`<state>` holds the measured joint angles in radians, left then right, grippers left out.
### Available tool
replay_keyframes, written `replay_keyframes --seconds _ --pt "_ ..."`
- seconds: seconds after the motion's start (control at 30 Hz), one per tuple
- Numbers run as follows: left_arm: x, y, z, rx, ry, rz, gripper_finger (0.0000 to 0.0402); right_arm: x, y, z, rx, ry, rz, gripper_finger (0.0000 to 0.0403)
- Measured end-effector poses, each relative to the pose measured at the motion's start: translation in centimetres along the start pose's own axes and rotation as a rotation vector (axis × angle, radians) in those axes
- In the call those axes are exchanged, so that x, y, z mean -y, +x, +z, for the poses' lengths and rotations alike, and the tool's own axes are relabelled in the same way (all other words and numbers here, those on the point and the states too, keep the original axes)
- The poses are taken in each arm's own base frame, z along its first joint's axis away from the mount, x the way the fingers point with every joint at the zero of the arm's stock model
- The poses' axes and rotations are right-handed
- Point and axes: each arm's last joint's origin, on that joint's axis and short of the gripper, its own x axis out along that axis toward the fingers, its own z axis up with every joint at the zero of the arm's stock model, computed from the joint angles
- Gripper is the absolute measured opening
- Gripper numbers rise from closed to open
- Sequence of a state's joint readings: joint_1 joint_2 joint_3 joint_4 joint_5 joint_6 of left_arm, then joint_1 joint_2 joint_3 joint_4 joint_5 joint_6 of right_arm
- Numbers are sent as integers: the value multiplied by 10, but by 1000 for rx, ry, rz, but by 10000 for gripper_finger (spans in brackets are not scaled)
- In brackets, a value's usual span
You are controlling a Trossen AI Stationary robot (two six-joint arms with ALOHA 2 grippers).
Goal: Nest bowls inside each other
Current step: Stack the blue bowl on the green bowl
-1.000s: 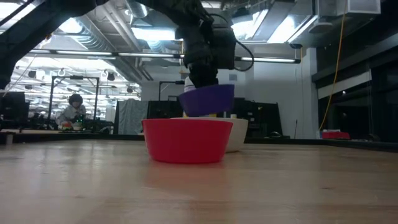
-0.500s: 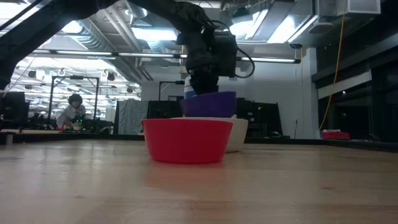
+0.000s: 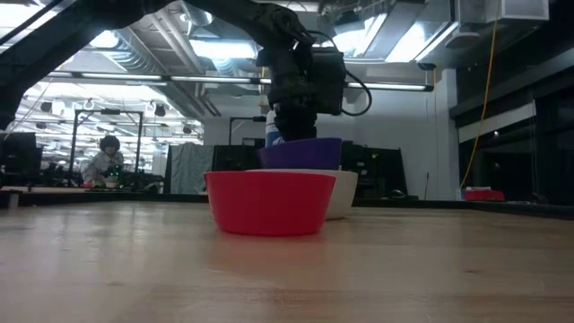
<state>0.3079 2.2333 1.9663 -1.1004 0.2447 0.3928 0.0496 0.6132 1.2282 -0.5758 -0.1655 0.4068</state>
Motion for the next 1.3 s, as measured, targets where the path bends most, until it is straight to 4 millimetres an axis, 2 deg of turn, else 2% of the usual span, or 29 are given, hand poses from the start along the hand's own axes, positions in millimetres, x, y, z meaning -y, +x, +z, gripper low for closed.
replay_keyframes --seconds 0.2,0.67,1.0,1.3 --pt "-1 0 1 10 4 24 2 0 0 0 0 -4 1 175" --pt "-3 24 -12 -36 -14 6 2 0 0 0 -1 -4 3 178" --pt "-5 25 -9 -4 -4 41 2 0 0 0 -1 1 3 165" --pt "-7 25 -6 25 12 56 7 0 0 0 0 2 0 175"
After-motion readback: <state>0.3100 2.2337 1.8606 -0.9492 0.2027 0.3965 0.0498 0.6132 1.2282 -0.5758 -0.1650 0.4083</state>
